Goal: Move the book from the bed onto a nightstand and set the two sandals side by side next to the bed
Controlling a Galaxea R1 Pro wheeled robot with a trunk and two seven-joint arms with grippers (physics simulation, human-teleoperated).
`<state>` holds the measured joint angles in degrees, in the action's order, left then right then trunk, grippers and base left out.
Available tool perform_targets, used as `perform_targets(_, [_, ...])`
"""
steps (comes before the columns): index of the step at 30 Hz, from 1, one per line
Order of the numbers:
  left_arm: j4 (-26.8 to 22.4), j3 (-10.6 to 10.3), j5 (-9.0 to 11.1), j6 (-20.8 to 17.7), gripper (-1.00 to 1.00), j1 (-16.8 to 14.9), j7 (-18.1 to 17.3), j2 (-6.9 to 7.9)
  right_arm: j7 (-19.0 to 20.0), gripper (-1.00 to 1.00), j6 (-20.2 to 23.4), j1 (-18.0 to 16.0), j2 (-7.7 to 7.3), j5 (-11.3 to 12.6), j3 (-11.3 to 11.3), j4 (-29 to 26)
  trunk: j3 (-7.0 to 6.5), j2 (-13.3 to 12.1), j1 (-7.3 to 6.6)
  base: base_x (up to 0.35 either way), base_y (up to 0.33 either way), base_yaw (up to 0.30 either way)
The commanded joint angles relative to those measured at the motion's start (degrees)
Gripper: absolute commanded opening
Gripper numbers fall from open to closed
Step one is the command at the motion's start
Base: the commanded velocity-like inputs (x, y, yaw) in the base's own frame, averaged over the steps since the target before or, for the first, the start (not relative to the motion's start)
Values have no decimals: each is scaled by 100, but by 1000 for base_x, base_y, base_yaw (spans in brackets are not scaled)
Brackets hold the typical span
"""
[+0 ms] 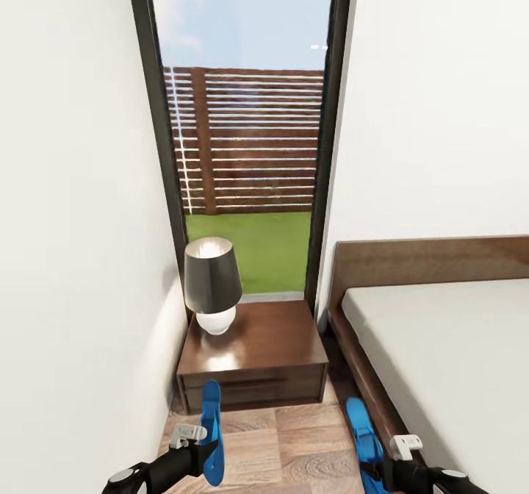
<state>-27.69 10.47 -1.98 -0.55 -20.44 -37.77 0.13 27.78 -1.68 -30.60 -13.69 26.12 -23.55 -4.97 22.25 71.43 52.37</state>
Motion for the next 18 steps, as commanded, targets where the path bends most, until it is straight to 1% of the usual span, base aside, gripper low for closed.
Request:
perform_targets(1, [1,34,-23,-6,-100,-4,-37,-4,13,-100,-15,-4,-2,51,-53,5,-12,-38,-23,0,0,0])
perform_targets(18, [1,34,-27,-6,-100,-4,-37,-4,17,-100,-8,-2,-2,51,-53,4,-317,-719,-396,0,0,0])
